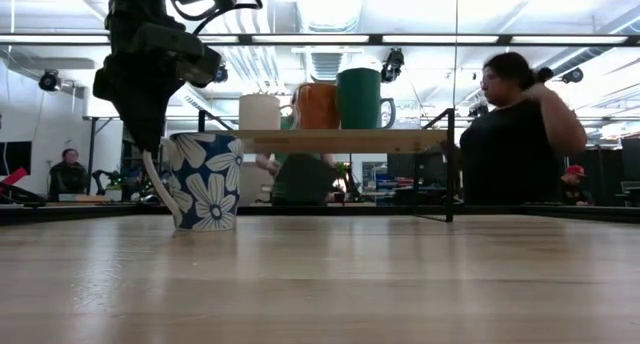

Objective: Stack small to large cups/mugs on shelf
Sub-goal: Put the white patterned mug on the shelf

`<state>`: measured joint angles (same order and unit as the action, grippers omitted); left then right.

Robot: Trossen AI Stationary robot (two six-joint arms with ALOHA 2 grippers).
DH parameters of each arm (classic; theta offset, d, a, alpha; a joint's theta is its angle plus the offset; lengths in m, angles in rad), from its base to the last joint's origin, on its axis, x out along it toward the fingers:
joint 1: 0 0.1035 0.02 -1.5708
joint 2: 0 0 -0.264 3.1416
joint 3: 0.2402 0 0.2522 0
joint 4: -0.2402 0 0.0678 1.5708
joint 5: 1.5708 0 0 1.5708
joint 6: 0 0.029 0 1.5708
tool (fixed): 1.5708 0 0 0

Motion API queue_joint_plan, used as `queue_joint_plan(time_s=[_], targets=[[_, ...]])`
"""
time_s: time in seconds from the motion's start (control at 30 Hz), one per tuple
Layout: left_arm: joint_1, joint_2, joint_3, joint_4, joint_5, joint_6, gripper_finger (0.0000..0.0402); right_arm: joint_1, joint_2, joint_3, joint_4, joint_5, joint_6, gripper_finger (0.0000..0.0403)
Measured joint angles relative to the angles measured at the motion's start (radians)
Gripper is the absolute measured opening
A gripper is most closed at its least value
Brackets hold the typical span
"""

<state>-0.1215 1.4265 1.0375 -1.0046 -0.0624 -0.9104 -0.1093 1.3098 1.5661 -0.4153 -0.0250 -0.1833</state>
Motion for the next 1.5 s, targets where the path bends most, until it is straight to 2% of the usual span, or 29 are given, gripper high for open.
queue_joint_plan(time_s=[0.7,1.5], targets=[[-0.001,-0.003,0.008,0.002,-0.010,-0.026,0.0043,0.000,0.000,-0.005,0.001,0.000,-0.001,0.0125],[-0.002,-0.004,0.062,-0.002,-0.083,-0.025,0.0042,0.000,0.000,-0.024,0.002,-0.004,-0.001,0.0125]])
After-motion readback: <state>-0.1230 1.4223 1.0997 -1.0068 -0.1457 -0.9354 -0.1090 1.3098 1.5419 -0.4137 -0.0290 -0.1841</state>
